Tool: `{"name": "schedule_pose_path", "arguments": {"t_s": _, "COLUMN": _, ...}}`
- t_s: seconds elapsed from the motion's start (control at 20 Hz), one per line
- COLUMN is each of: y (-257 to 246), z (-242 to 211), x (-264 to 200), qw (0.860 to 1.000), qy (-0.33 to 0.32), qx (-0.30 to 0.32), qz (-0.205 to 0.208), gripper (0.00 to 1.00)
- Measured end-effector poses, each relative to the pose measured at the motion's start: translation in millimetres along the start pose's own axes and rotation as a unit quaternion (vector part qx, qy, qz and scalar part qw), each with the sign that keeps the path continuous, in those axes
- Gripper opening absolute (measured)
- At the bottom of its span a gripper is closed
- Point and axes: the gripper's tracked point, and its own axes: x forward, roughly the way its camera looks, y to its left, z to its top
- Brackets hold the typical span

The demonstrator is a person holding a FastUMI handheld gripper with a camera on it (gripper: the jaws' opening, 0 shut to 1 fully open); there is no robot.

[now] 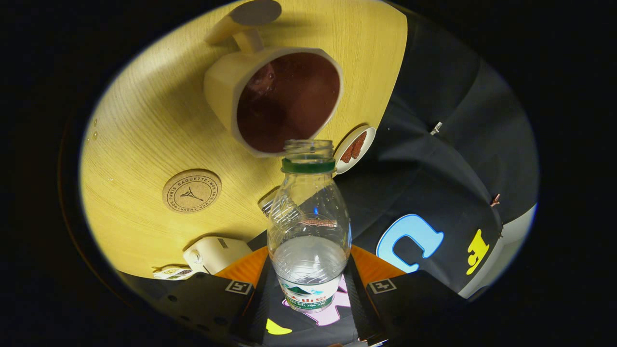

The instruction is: Take the bottle from table, then pour the juice into the cup, finally place the bottle on the coaster

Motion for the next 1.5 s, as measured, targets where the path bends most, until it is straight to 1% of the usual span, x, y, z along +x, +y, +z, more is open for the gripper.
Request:
{"name": "schedule_pose_path", "arguments": {"t_s": 0.45, "y": -0.2, "z": 3.1, "x": -0.9, "qw": 1.000, "qy": -0.006, "qx": -0.005, "qz": 0.002, "gripper": 0.72}}
{"name": "schedule_pose_path", "arguments": {"t_s": 0.65, "y": 0.5, "z": 3.1, "x": -1.5, "qw": 1.000, "qy": -0.005, "qx": 0.009, "qz": -0.001, "gripper": 0.72}}
{"name": "schedule_pose_path", "arguments": {"t_s": 0.75, "y": 6.1, "z": 1.5, "x": -2.3, "qw": 0.999, "qy": 0.000, "qx": 0.041, "qz": 0.011, "gripper": 0.72}}
{"name": "schedule_pose_path", "arguments": {"t_s": 0.85, "y": 10.3, "z": -2.9, "x": -2.1, "qw": 0.995, "qy": 0.007, "qx": 0.095, "qz": 0.030, "gripper": 0.72}}
{"name": "schedule_pose_path", "arguments": {"t_s": 1.0, "y": 15.1, "z": -0.3, "x": -10.6, "qw": 0.983, "qy": 0.012, "qx": 0.173, "qz": 0.059, "gripper": 0.72}}
{"name": "schedule_pose_path", "arguments": {"t_s": 1.1, "y": 16.7, "z": 0.2, "x": -19.4, "qw": 0.975, "qy": 0.015, "qx": 0.212, "qz": 0.064, "gripper": 0.72}}
{"name": "schedule_pose_path", "arguments": {"t_s": 1.15, "y": 20.5, "z": 1.0, "x": -24.6, "qw": 0.967, "qy": 0.015, "qx": 0.243, "qz": 0.075, "gripper": 0.72}}
{"name": "schedule_pose_path", "arguments": {"t_s": 1.25, "y": 31.8, "z": -1.4, "x": -32.8, "qw": 0.941, "qy": 0.024, "qx": 0.321, "qz": 0.103, "gripper": 0.72}}
{"name": "schedule_pose_path", "arguments": {"t_s": 1.35, "y": 28.8, "z": -10.0, "x": -35.5, "qw": 0.915, "qy": 0.034, "qx": 0.389, "qz": 0.104, "gripper": 0.73}}
{"name": "schedule_pose_path", "arguments": {"t_s": 1.4, "y": 27.7, "z": -14.8, "x": -37.8, "qw": 0.900, "qy": 0.039, "qx": 0.421, "qz": 0.104, "gripper": 0.73}}
{"name": "schedule_pose_path", "arguments": {"t_s": 1.5, "y": 24.7, "z": -22.9, "x": -43.2, "qw": 0.866, "qy": 0.045, "qx": 0.487, "qz": 0.109, "gripper": 0.73}}
